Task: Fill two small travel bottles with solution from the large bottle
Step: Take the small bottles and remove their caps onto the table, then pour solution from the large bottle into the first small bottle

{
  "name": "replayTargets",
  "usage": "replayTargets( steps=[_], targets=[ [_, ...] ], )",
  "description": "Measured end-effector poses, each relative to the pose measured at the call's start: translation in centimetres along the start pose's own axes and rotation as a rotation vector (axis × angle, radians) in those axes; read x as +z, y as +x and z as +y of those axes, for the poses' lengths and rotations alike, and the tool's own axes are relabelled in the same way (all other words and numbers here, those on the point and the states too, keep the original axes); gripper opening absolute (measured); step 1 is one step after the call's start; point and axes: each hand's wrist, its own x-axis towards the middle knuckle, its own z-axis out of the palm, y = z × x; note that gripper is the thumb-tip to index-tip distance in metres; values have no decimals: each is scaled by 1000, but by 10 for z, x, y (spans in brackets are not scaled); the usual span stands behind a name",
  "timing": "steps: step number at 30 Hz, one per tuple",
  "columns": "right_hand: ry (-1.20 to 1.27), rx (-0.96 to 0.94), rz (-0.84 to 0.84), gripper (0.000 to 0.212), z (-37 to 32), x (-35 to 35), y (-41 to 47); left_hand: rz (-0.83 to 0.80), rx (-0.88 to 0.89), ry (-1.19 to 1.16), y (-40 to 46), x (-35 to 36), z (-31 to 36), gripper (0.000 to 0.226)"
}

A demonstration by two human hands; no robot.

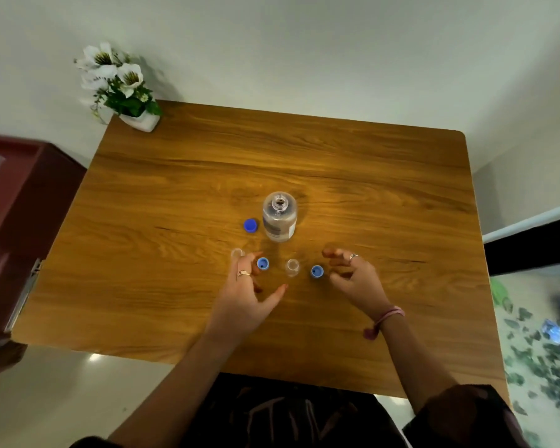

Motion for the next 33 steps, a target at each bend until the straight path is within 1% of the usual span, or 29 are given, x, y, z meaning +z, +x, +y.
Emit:
replayTargets(
  steps=[2,3,5,7,10,12,14,17,21,25,30,33],
  targets=[
    [76,-64,59,39,-17,-4,5,89,30,-119,0,-14,-7,51],
    [101,-99,85,38,-26,-5,9,125,16,-171,2,-20,-13,47],
    [133,-158,105,43,-44,-4,20,157,-31,-192,6,-26,-28,47],
    [121,-191,68,59,-58,-2,31,133,-93,-150,13,-26,-43,55],
    [98,-218,-39,84,-73,7,47,39,-193,-146,24,-25,-58,76],
    [91,-213,-90,93,-77,15,55,-36,-223,-142,30,-22,-63,84],
    [72,-204,-117,96,-79,22,61,-98,-248,-117,34,-19,-64,86],
    [73,-191,-115,94,-81,30,67,-123,-228,-104,39,-17,-62,80],
    [124,-147,-83,86,-83,38,70,-133,-173,-96,48,-20,-61,64],
    [124,-119,-44,81,-81,42,70,-184,-106,-66,52,-24,-63,51],
    [195,-105,35,72,-83,47,66,-140,-174,-175,56,-32,-64,59],
    [216,-99,96,71,-86,51,60,-115,-199,-244,62,-44,-60,58]
  ],
)
